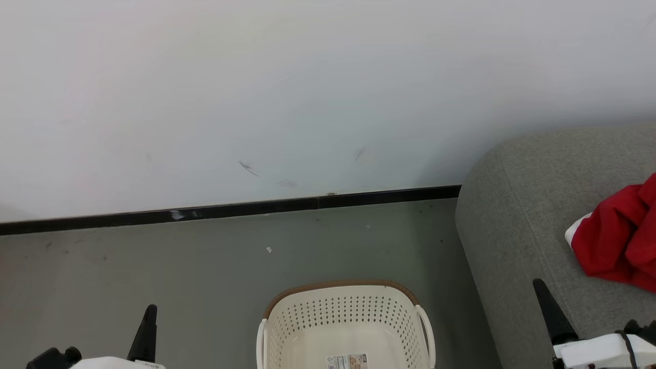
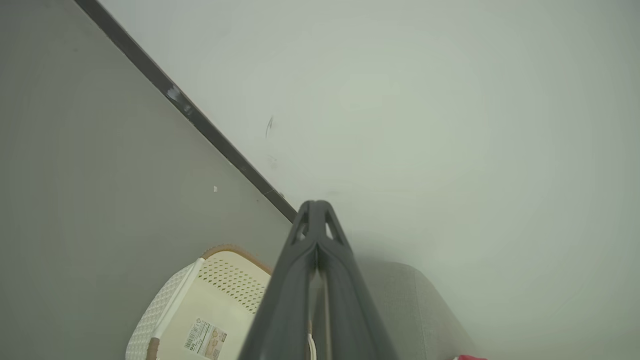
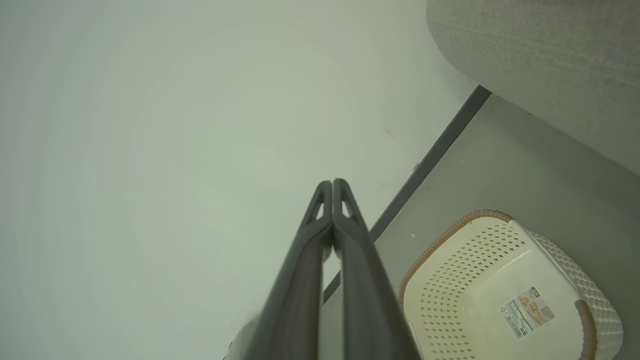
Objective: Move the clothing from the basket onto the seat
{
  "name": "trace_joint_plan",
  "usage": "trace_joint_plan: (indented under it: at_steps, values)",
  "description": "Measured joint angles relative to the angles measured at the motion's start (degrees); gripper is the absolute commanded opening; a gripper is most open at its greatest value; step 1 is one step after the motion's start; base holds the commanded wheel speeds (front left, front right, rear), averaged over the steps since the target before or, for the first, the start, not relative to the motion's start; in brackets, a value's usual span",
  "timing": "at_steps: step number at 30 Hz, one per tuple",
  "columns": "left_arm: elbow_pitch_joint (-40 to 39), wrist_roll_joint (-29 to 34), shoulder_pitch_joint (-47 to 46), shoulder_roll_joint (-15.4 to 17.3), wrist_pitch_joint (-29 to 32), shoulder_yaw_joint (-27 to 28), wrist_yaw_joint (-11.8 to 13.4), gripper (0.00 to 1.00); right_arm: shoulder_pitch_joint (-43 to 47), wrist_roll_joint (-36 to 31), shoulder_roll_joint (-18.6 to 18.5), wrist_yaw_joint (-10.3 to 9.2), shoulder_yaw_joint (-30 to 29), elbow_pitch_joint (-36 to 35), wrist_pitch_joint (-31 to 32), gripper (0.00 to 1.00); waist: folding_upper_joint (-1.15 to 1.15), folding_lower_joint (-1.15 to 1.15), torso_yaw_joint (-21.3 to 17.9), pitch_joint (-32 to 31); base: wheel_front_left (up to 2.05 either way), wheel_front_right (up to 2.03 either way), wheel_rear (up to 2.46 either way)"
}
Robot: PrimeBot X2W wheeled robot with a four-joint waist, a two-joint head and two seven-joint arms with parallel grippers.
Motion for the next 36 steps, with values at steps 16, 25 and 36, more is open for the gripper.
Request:
trace_joint_plan:
  at_steps: [16, 25, 36]
  values:
    - [1.3, -11.9, -2.4, -0.4, 3.1, 2.3, -2.9, 0.00, -3.9, 15.1, -0.9, 0.00, 0.1, 2.9, 2.1, 0.00, 0.00, -0.05, 0.0, 0.5, 0.00, 0.00, 0.00]
    - [2.3, -18.7, -3.8, -0.7, 4.8, 3.5, -4.7, 0.00, -5.0, 23.6, -1.7, 0.00, 0.1, 4.4, 3.6, 0.00, 0.00, -0.06, 0.0, 0.6, 0.00, 0.00, 0.00]
    - [2.8, -24.1, -5.1, -1.5, 6.1, 4.5, -6.0, 0.00, -6.8, 30.2, -2.1, 0.00, 0.1, 5.1, 4.5, 0.00, 0.00, -0.06, 0.0, 0.8, 0.00, 0.00, 0.00]
